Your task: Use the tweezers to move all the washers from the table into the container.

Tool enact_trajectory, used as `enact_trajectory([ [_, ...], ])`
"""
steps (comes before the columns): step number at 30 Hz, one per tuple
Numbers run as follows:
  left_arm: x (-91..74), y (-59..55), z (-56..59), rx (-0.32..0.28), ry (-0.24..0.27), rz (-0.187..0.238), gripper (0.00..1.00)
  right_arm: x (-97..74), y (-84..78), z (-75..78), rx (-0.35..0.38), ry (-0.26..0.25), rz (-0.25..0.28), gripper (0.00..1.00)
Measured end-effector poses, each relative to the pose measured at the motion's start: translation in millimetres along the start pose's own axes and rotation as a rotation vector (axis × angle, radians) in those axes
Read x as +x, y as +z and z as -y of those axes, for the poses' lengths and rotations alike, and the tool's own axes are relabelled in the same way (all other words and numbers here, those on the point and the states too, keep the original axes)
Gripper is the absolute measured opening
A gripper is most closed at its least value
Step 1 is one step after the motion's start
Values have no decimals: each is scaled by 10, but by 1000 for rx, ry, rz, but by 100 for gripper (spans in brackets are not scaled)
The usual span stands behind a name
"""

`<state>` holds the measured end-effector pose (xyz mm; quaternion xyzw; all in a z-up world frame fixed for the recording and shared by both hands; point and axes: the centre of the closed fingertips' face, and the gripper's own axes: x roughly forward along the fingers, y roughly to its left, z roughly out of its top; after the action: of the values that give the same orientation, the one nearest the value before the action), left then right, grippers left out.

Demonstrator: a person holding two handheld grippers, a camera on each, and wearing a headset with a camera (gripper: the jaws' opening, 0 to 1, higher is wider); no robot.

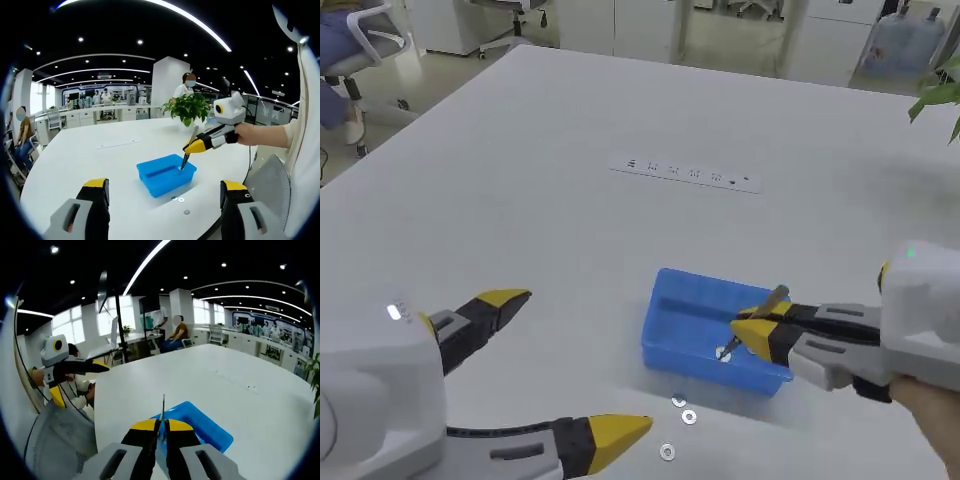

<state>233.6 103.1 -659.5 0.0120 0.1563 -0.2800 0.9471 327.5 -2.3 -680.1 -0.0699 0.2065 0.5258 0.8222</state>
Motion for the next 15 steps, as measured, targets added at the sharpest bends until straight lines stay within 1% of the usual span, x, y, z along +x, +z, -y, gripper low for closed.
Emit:
enact_trajectory([
  [4, -11, 9, -14, 5, 6, -1, 94, 65, 52, 172, 35, -19, 14, 2],
  [6, -22, 17, -22, 4, 8, 1, 94, 111, 45, 225, 60, -20, 15, 2],
  [7, -28, 29, -23, 3, 7, 7, 94, 136, 37, 248, 59, -21, 13, 2],
  [10, -33, 41, -19, 0, 2, 10, 94, 234, -58, 337, 76, -33, -22, 2],
  [13, -37, 44, -24, 8, 4, 9, 94, 294, -143, 407, 119, -35, -43, 2],
  [14, -38, 44, -26, 6, 6, 10, 94, 306, -180, 426, 145, -38, -54, 2],
  [15, -40, 41, -28, 4, 8, 11, 94, 322, -241, 466, 150, -48, -78, 2],
])
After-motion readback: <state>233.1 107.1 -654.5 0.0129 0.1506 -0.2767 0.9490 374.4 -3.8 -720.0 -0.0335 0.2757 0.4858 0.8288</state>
